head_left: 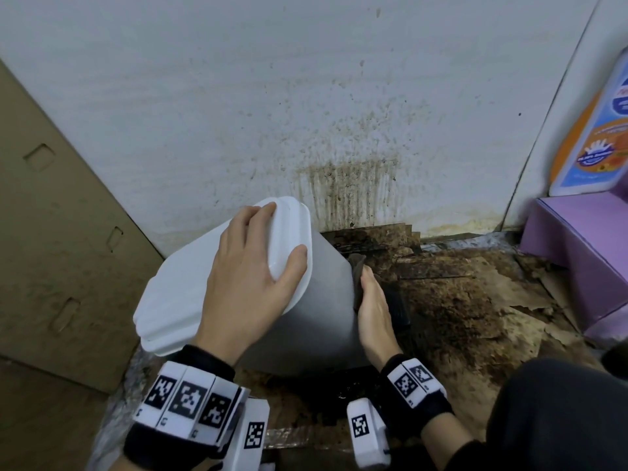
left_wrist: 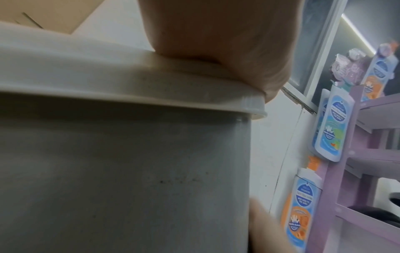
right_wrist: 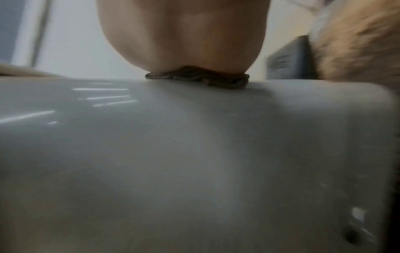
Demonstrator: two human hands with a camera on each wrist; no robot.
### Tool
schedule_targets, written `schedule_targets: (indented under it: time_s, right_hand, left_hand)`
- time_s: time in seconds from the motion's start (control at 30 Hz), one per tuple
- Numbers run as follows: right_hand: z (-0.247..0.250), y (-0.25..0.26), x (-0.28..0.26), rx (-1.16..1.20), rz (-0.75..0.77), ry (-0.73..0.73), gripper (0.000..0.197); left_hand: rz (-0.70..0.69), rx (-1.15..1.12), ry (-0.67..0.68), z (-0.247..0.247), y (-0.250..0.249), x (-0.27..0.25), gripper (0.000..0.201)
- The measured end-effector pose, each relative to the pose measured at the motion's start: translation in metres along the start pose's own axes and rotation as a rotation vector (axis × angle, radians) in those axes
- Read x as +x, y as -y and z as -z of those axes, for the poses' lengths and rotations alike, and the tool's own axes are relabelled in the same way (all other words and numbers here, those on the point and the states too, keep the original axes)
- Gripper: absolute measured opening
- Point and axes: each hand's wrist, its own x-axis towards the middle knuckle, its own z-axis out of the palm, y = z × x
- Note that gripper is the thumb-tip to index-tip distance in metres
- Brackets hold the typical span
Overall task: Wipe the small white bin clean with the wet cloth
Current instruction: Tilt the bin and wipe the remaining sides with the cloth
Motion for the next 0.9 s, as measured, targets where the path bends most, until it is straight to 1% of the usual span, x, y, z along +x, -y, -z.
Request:
schedule_targets:
  time_s: [0.03, 0.1, 0.13, 0.17, 0.23, 0.27, 0.3, 0.33, 0.37, 0.43, 0.53, 0.6, 0.7, 0.77, 0.83, 0.9]
  right_hand:
    - [-0.005, 0.009, -0.001, 0.041, 0.003, 0.008, 0.056]
    - [-0.014, 0.033, -0.009, 0.138, 0.022, 0.058, 0.069]
    - [-0.019, 0.045, -0.013, 0.200, 0.045, 0.113, 0.075]
    - [-0.023, 0.055, -0.016, 0.254, 0.075, 0.175, 0.075]
    - [-0.028, 0.071, -0.020, 0.276, 0.132, 0.263, 0.066]
    - [-0.029, 0.075, -0.021, 0.266, 0.165, 0.287, 0.062]
    - [-0.028, 0.077, -0.021, 0.249, 0.193, 0.300, 0.054]
    - [-0.026, 0.077, -0.020, 0.219, 0.218, 0.304, 0.044]
    - [-0.023, 0.072, -0.018, 0.176, 0.243, 0.293, 0.037]
    - [-0.014, 0.047, -0.008, 0.057, 0.278, 0.249, 0.038]
    - [0.001, 0.002, 0.007, -0.085, 0.204, 0.149, 0.051]
    - [0.008, -0.015, 0.009, -0.108, 0.103, 0.079, 0.048]
    - [0.011, -0.014, 0.005, -0.132, 0.041, 0.046, 0.048]
    - [0.010, -0.011, 0.006, -0.123, 0.033, 0.064, 0.049]
    - [0.005, -0.004, 0.007, -0.099, 0.040, 0.101, 0.050]
    - [-0.003, 0.012, 0.002, -0.041, 0.086, 0.139, 0.051]
  left_hand:
    - [-0.003, 0.002, -0.006, -0.001, -0.002, -0.001, 0.071]
    - [-0.004, 0.005, -0.006, -0.003, -0.005, -0.002, 0.071]
    - [-0.005, 0.006, -0.005, -0.003, -0.006, -0.002, 0.071]
    - [-0.010, 0.007, -0.005, -0.004, -0.006, -0.001, 0.072]
    - [-0.016, 0.013, -0.003, -0.005, -0.007, -0.001, 0.072]
    - [-0.015, 0.011, -0.002, -0.004, -0.006, -0.001, 0.071]
    - [-0.013, 0.007, -0.002, -0.004, -0.005, -0.001, 0.071]
    - [-0.009, 0.003, -0.003, -0.003, -0.004, -0.001, 0.071]
    - [-0.007, -0.001, -0.002, -0.003, -0.002, -0.001, 0.071]
    - [-0.008, -0.007, 0.000, -0.001, 0.001, -0.001, 0.071]
    - [-0.009, -0.006, -0.011, 0.000, 0.003, -0.001, 0.068]
    - [-0.012, -0.006, -0.013, -0.001, 0.002, -0.002, 0.067]
    - [-0.019, -0.006, -0.016, -0.002, 0.000, 0.000, 0.067]
    - [-0.016, -0.002, -0.014, -0.002, 0.000, 0.000, 0.067]
    - [-0.011, 0.003, -0.019, -0.001, 0.003, -0.001, 0.066]
    - [-0.001, -0.002, -0.029, 0.000, 0.006, -0.001, 0.068]
